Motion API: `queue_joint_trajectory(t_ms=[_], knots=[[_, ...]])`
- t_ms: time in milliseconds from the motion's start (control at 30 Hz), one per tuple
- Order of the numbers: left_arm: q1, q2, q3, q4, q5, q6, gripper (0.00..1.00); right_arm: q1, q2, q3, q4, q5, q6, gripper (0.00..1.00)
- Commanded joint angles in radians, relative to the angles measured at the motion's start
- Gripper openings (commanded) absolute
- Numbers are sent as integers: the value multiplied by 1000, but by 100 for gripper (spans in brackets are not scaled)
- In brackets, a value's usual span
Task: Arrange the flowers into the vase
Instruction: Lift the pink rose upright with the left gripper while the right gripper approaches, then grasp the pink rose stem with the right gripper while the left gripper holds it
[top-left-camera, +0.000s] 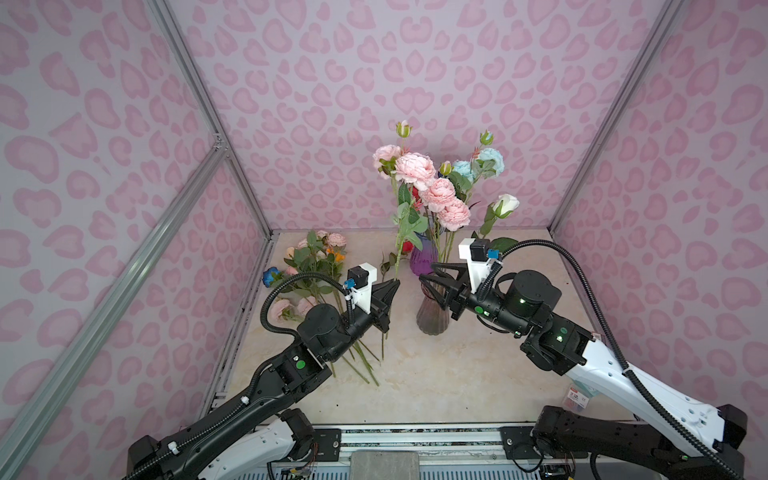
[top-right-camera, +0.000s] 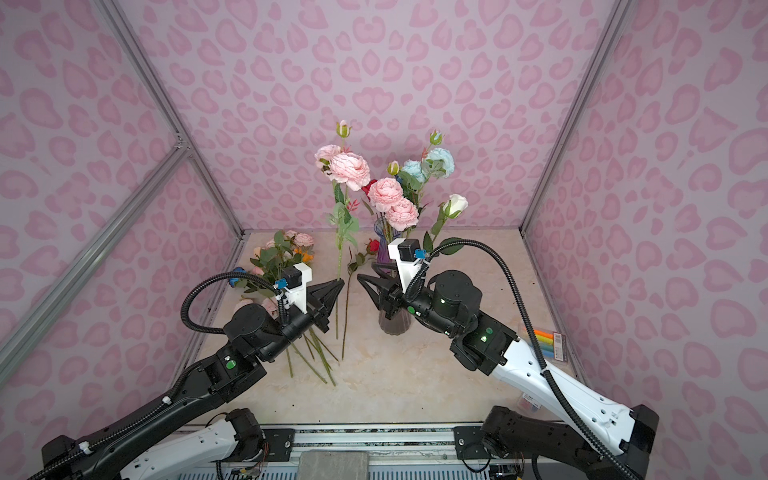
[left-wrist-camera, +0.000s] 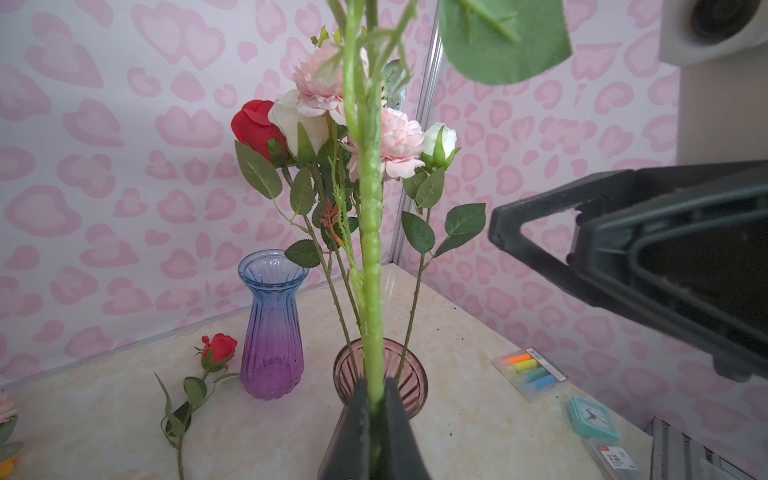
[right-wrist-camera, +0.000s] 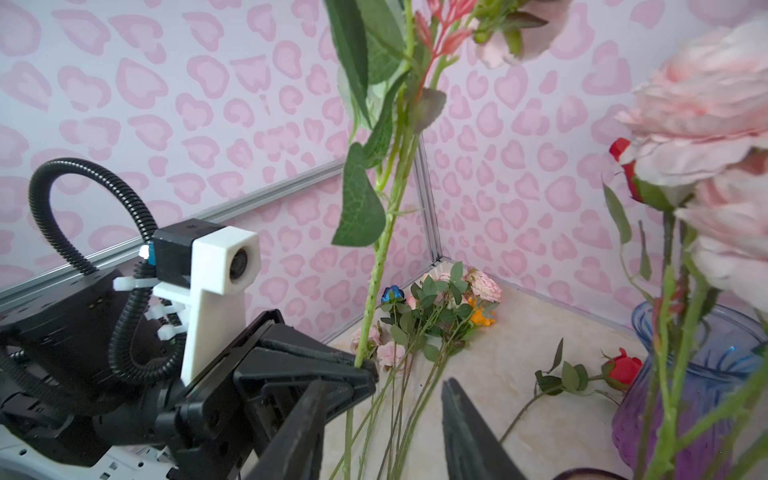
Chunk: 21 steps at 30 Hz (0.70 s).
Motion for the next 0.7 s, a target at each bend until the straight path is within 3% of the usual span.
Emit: queue_joint_trajectory(t_ms=[0, 333, 667], knots=[[-8, 3, 12, 67, -13, 13, 3, 5, 51, 20, 84, 16, 29, 44], [-10, -9, -7, 64, -23, 22, 3, 5, 190, 78, 175, -34, 96, 34], [-10, -1, -4, 58, -24, 23, 3, 5, 236, 107, 193, -42, 121, 11]])
